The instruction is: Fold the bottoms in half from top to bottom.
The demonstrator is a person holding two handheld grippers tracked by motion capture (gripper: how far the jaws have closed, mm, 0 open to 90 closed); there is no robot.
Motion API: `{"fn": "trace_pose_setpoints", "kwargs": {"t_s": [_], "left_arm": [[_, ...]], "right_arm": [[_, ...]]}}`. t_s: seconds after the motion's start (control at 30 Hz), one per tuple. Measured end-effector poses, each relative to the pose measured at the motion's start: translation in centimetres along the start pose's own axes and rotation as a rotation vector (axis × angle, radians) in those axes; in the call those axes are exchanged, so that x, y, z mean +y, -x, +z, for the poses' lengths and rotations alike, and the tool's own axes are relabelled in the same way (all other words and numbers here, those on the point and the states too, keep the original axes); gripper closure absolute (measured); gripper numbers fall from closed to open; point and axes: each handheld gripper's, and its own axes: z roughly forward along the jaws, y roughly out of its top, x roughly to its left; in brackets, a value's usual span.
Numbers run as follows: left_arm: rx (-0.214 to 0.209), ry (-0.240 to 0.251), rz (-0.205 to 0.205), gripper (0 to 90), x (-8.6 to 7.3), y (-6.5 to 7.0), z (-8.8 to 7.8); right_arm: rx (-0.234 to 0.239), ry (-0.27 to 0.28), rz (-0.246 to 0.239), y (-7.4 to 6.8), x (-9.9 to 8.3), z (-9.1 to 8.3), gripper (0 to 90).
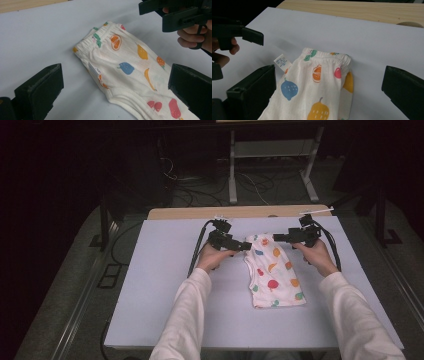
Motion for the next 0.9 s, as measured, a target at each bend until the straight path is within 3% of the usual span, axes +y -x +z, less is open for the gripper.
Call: {"fn": "trace_pose_setpoints", "kwargs": {"t_s": [0.3, 0.7, 0.9], "left_arm": [[-0.004, -0.017, -0.025, 1.2, 0.8, -0.9, 1.2], [-0.020, -0.042, -0.090, 10.9, 0.0, -2.1, 3.3], [-0.038, -0.046, -0.097, 14.4, -0.3, -2.5, 3.7]], "right_arm": [[-0.007, -0.003, 0.010, 0.4, 0.0, 0.1, 0.0], [-0.051, -0.076, 0.041, 1.4, -0.1, 0.9, 0.0], [-0.045, -0.082, 0.064, 2.1, -0.4, 1.1, 6.6]]}}
